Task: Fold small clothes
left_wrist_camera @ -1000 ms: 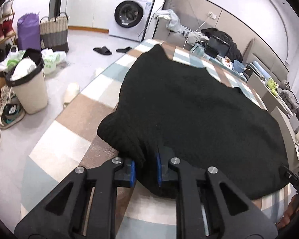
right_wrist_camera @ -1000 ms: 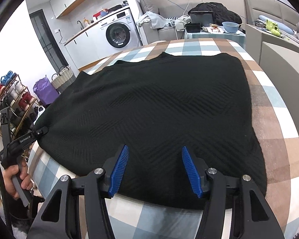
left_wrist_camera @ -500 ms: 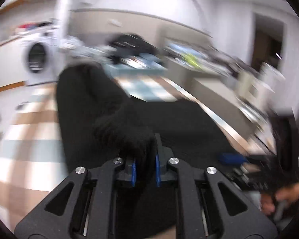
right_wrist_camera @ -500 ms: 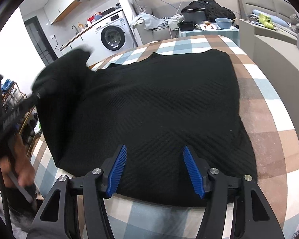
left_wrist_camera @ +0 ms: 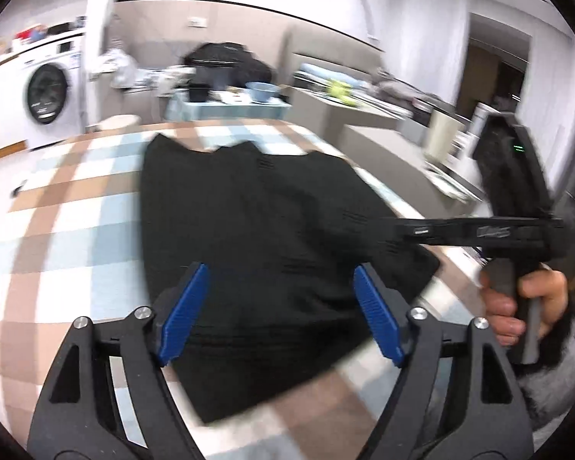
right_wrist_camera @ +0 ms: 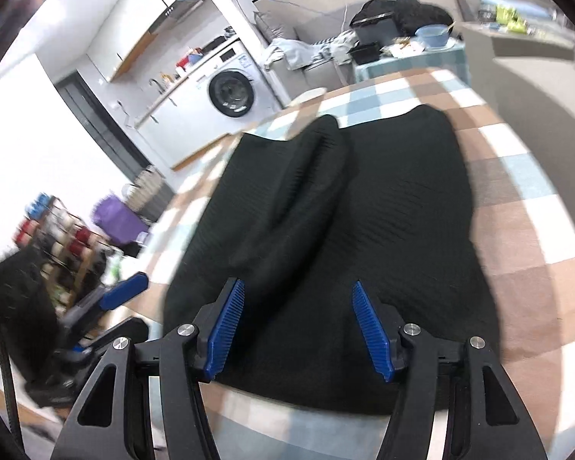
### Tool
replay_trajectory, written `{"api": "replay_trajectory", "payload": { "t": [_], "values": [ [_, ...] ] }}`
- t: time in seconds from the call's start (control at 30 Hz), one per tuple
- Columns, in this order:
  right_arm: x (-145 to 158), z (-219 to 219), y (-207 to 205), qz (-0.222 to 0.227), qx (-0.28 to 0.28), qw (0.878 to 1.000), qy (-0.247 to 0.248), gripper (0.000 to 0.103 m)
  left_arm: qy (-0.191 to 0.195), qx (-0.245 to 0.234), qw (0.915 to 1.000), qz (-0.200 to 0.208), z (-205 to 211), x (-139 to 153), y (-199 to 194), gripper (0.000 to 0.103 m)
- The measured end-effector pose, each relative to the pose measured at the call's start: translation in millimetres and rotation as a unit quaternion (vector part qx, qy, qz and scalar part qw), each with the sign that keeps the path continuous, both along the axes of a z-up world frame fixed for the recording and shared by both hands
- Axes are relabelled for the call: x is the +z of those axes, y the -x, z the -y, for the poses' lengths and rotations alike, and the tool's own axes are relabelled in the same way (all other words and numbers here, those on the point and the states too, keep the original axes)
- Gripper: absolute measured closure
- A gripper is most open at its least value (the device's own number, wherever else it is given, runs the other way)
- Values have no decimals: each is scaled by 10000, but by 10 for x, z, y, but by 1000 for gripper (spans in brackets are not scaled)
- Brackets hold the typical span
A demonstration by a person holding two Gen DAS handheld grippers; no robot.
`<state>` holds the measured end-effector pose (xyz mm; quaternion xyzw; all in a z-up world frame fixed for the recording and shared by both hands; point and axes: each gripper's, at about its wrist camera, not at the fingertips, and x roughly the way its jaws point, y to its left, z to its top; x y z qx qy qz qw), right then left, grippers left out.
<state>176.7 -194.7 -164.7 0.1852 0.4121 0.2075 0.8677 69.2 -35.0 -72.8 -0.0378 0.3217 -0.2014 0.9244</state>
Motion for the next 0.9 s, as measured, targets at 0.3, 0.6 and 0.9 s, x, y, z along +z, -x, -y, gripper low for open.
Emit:
{"api": "replay_trajectory", "payload": {
  "t": [0.3,0.6,0.9],
  "values": [
    [-149,-286,-328,-644,153,9969,-422,56,176,1017,9935,-471,-790,-176,-261,27],
    [-74,-35,-41,-409,216,9985,-288,100,128,1007,9936,-500,-779,-329,-374,27],
    [1,4,64,-319,-42,9994,132,65,-91,755,9948,-680,-570,-490,-438,26]
  ]
}}
